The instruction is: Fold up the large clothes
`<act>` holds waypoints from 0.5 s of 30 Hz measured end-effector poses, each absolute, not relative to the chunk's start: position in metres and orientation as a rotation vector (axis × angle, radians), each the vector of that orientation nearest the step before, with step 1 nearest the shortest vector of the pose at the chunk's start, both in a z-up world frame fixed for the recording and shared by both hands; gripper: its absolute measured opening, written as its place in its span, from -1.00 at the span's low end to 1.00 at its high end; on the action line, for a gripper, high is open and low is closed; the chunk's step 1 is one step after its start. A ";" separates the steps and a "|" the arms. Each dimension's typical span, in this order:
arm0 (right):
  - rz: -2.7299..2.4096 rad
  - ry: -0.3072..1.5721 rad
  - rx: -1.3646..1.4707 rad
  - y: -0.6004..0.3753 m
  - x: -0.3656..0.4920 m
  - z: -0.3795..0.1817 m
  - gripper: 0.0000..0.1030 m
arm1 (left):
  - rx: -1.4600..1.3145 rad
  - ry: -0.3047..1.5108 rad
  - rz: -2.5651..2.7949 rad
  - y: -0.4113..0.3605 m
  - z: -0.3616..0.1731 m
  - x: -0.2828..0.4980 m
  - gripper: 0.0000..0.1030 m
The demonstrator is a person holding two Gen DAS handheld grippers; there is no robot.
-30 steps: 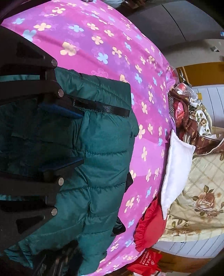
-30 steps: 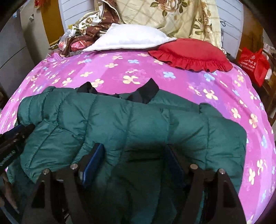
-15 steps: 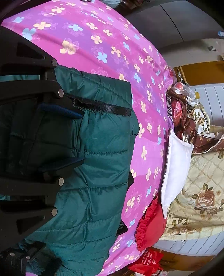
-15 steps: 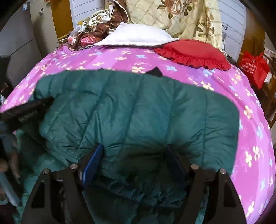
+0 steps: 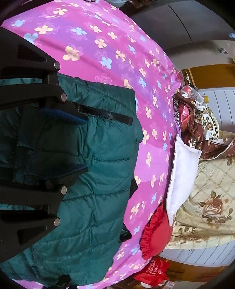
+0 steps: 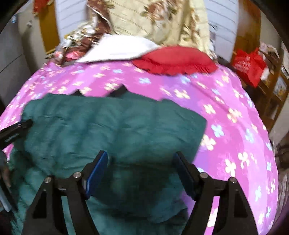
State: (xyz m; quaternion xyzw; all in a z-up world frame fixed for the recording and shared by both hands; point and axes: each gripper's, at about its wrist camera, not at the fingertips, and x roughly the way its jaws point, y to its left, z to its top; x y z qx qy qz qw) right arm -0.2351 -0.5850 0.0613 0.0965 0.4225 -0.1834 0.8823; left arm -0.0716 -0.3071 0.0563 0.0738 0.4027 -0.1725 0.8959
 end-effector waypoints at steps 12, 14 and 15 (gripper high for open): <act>-0.418 0.894 0.270 -0.606 -0.236 0.040 0.62 | 0.167 0.846 -0.351 -0.316 0.048 -0.068 -0.42; -0.427 0.849 0.265 -0.599 -0.249 0.055 0.62 | 0.172 0.843 -0.349 -0.317 0.049 -0.068 -0.42; -0.415 0.832 0.266 -0.595 -0.255 0.061 0.62 | 0.174 0.841 -0.348 -0.317 0.049 -0.068 -0.42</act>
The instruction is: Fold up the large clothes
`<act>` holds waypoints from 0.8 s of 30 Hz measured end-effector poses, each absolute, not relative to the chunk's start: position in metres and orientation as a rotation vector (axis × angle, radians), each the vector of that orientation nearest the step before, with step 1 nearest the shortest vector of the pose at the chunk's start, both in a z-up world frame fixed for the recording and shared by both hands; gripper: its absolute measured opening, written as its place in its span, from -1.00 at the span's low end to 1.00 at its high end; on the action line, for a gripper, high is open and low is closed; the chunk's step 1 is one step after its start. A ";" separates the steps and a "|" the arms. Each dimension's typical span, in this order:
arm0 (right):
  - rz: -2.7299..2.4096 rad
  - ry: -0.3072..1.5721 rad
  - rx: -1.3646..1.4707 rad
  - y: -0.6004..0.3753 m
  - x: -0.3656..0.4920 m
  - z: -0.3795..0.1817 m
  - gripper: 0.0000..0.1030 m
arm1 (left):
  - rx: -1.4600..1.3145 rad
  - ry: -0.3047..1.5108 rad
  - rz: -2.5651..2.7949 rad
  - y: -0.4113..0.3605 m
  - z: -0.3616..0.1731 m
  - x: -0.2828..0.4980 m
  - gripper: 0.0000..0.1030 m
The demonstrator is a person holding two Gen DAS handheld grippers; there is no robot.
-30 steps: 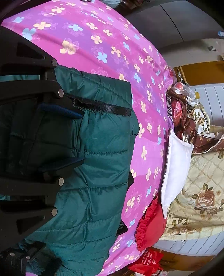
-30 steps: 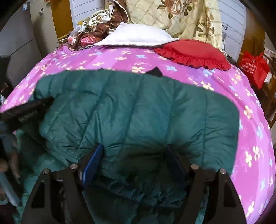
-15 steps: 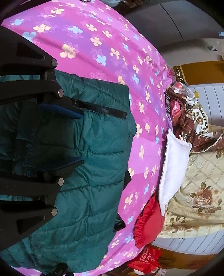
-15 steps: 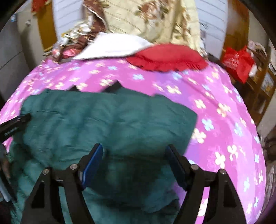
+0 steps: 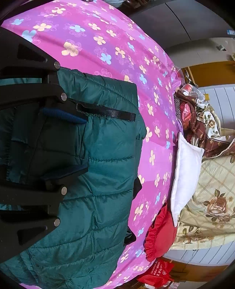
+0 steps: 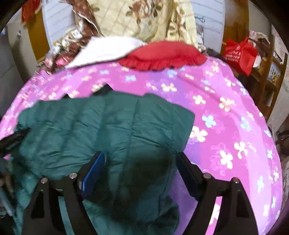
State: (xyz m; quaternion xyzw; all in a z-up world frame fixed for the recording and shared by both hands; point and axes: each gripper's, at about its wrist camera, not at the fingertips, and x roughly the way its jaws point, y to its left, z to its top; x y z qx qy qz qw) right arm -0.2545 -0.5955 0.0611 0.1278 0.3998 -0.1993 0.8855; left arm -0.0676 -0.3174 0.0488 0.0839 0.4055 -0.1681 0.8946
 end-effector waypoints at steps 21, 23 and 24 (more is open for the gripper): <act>-0.392 0.846 0.285 -0.564 -0.294 0.070 0.65 | 0.190 0.835 -0.361 -0.252 0.085 -0.118 -0.42; -0.395 0.857 0.296 -0.563 -0.300 0.069 0.65 | 0.191 0.844 -0.360 -0.242 0.085 -0.126 -0.42; -0.395 0.861 0.304 -0.562 -0.303 0.068 0.65 | 0.196 0.847 -0.355 -0.236 0.085 -0.130 -0.42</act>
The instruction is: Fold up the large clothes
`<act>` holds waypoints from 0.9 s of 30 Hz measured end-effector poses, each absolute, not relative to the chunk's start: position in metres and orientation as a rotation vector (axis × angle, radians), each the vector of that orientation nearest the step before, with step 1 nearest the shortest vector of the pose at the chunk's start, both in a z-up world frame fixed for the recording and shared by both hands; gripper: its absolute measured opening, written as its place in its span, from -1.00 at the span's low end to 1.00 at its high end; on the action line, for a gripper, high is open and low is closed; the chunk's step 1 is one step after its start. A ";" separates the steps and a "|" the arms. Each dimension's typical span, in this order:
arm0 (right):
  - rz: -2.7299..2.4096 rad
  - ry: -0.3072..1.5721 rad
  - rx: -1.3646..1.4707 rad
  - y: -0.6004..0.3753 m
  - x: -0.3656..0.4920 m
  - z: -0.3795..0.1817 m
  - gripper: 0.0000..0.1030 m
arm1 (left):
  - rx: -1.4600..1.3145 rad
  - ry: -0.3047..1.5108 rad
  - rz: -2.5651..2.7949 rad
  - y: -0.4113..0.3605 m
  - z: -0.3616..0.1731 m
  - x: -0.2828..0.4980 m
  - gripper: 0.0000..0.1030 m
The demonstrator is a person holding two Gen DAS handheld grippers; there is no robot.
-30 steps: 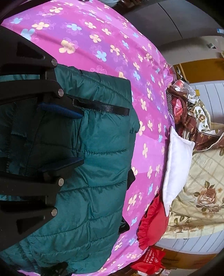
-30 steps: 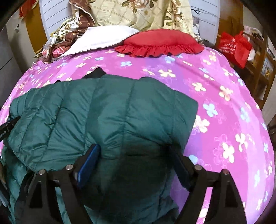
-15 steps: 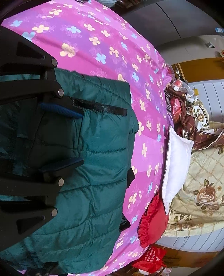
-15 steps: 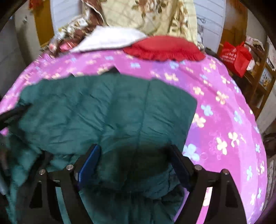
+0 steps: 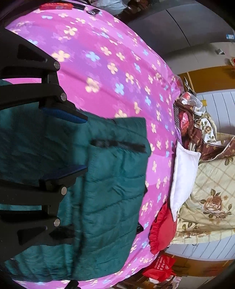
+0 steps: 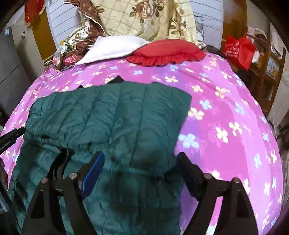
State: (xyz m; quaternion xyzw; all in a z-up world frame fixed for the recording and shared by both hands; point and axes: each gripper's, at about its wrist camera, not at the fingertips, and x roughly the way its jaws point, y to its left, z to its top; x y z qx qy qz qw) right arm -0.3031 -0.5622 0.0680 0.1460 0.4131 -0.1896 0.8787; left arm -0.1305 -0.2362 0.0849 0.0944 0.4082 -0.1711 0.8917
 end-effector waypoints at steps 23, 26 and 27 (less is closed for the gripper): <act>-0.351 0.933 0.301 -0.512 -0.384 0.048 0.65 | 0.232 0.876 -0.350 -0.174 0.075 -0.213 -0.42; -0.353 0.931 0.296 -0.506 -0.392 0.047 0.65 | 0.237 0.878 -0.355 -0.170 0.074 -0.221 -0.42; -0.351 0.932 0.296 -0.503 -0.395 0.047 0.65 | 0.238 0.879 -0.355 -0.169 0.073 -0.223 -0.42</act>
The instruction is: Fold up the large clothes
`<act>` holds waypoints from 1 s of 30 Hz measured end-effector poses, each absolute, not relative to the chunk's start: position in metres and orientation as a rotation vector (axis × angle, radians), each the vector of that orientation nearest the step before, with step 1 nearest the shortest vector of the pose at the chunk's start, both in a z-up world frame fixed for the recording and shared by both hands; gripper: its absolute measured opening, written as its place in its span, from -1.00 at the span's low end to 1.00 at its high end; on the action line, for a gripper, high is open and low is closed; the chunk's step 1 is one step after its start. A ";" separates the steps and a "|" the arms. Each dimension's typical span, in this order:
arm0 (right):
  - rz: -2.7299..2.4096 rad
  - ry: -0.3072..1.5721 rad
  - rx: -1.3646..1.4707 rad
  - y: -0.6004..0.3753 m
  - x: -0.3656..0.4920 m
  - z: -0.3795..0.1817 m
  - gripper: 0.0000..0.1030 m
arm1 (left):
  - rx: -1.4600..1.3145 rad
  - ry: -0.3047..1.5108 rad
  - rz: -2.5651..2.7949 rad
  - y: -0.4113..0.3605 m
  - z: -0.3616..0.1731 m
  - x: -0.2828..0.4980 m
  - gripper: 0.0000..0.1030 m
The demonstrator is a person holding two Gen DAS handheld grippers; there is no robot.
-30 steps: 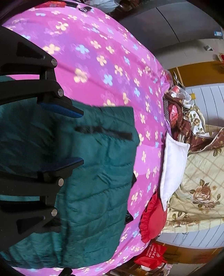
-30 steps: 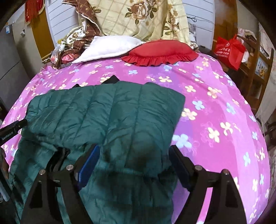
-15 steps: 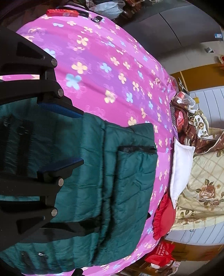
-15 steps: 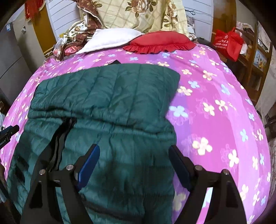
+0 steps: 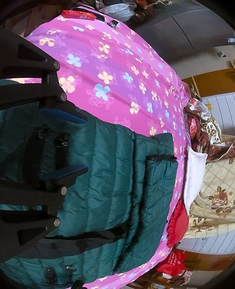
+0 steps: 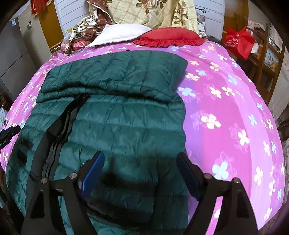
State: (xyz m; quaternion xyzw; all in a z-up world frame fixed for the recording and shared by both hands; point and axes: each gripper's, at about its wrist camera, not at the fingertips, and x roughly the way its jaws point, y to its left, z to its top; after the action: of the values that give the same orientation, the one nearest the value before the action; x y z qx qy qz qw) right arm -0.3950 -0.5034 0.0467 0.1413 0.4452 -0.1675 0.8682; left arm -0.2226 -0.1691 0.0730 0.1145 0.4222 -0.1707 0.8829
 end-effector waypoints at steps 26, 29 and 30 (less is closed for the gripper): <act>-0.311 0.983 0.284 -0.465 -0.445 0.036 0.65 | 0.269 0.911 -0.367 -0.140 0.061 -0.264 -0.42; -0.309 0.988 0.278 -0.463 -0.449 0.036 0.65 | 0.276 0.912 -0.369 -0.137 0.061 -0.269 -0.42; -0.308 0.991 0.274 -0.462 -0.451 0.036 0.65 | 0.279 0.911 -0.369 -0.135 0.061 -0.270 -0.42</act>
State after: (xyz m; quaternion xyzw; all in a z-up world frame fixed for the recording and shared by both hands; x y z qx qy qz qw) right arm -0.4509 -0.4615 0.0357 0.1307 0.4719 -0.1467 0.8595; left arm -0.2705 -0.1353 0.0610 0.1335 0.4360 -0.1764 0.8723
